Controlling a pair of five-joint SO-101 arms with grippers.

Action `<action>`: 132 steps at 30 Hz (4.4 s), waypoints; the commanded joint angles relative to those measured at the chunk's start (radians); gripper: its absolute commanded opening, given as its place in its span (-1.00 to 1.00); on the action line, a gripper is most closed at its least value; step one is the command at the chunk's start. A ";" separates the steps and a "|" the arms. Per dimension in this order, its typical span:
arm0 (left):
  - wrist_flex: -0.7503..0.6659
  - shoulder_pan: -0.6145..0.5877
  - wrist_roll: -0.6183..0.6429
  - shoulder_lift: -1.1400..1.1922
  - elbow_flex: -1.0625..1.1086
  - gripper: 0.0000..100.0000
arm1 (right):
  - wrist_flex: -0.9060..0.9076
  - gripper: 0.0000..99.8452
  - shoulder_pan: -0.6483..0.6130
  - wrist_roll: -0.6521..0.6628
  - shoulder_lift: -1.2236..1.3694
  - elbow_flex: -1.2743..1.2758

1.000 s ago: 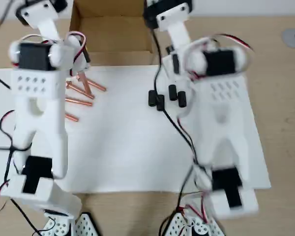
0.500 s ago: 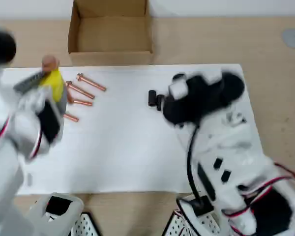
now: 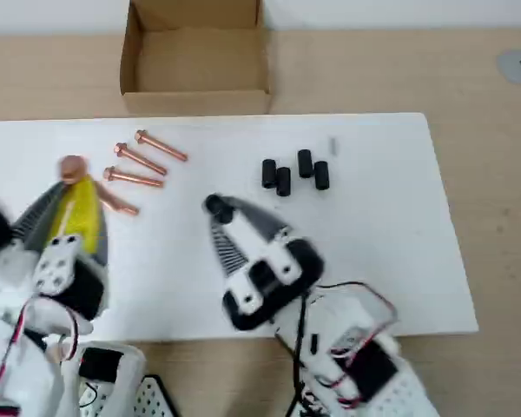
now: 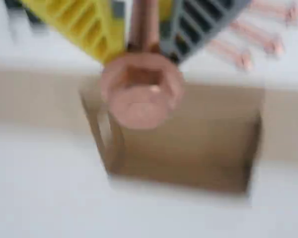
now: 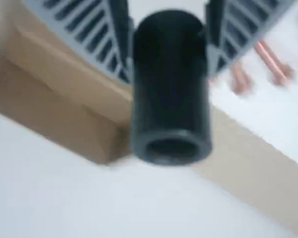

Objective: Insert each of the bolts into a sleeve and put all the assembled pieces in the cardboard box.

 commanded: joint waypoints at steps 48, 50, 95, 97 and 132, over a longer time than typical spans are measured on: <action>-0.247 0.330 0.094 -0.367 0.485 -0.99 | -0.135 -0.98 -0.067 -0.193 -0.096 0.193; -0.247 0.331 0.094 -0.367 0.500 -0.99 | -0.135 -0.98 -0.067 -0.193 -0.096 0.193; -0.100 0.500 -0.020 -0.360 0.427 -0.99 | -0.140 -0.98 -0.001 -0.195 -0.096 0.193; -0.098 0.500 -0.020 -0.360 0.427 -0.99 | -0.140 -0.98 -0.001 -0.195 -0.097 0.193; 0.307 -0.209 0.051 0.430 0.117 -0.66 | 0.149 -0.98 0.116 -0.132 -0.088 0.007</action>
